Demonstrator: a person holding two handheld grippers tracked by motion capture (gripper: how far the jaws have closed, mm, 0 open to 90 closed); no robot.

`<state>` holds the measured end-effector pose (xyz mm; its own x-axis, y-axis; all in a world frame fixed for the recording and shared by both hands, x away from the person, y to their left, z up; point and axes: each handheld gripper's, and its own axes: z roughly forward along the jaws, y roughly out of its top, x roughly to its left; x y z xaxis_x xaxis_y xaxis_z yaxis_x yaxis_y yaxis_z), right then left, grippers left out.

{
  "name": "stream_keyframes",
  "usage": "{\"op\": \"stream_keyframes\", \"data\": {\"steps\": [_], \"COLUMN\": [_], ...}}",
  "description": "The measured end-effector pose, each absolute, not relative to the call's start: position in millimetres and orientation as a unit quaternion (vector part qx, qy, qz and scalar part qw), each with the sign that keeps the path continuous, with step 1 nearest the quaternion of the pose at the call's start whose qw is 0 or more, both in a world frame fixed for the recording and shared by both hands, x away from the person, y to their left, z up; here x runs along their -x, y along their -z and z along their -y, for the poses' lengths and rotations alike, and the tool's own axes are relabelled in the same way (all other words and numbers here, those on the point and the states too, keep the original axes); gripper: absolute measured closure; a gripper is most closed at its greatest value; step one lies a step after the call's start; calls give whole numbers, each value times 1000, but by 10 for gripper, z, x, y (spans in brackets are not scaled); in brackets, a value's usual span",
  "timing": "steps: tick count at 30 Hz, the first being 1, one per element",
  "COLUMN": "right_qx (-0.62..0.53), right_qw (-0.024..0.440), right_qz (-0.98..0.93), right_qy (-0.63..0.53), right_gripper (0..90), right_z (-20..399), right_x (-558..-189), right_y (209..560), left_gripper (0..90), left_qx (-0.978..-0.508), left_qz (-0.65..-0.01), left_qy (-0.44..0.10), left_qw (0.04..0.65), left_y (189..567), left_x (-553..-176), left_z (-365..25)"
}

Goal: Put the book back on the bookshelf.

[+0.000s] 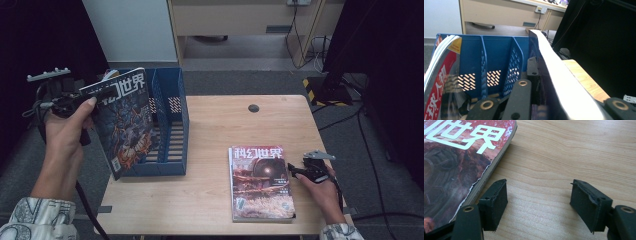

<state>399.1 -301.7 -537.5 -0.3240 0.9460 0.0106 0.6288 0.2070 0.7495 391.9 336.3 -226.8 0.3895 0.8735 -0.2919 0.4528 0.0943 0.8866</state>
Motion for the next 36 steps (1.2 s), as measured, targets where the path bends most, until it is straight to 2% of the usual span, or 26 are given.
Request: {"op": "stream_keyframes", "data": {"steps": [18,36], "right_qx": [-533,-532], "right_qw": [233,233], "right_qz": [-741,-741], "right_qy": [-336,-337], "right_gripper": [293,292], "right_z": [3011,3008], "right_x": [-3992,-3994], "right_y": [5374,5374], "left_gripper": [822,822], "left_qx": [-640,-617], "left_qz": [-533,-546], "left_qy": [-227,-234], "left_qw": [505,516], "left_y": [2392,2618], "left_x": [-4289,-4500], "left_z": [-3303,-3282]}}
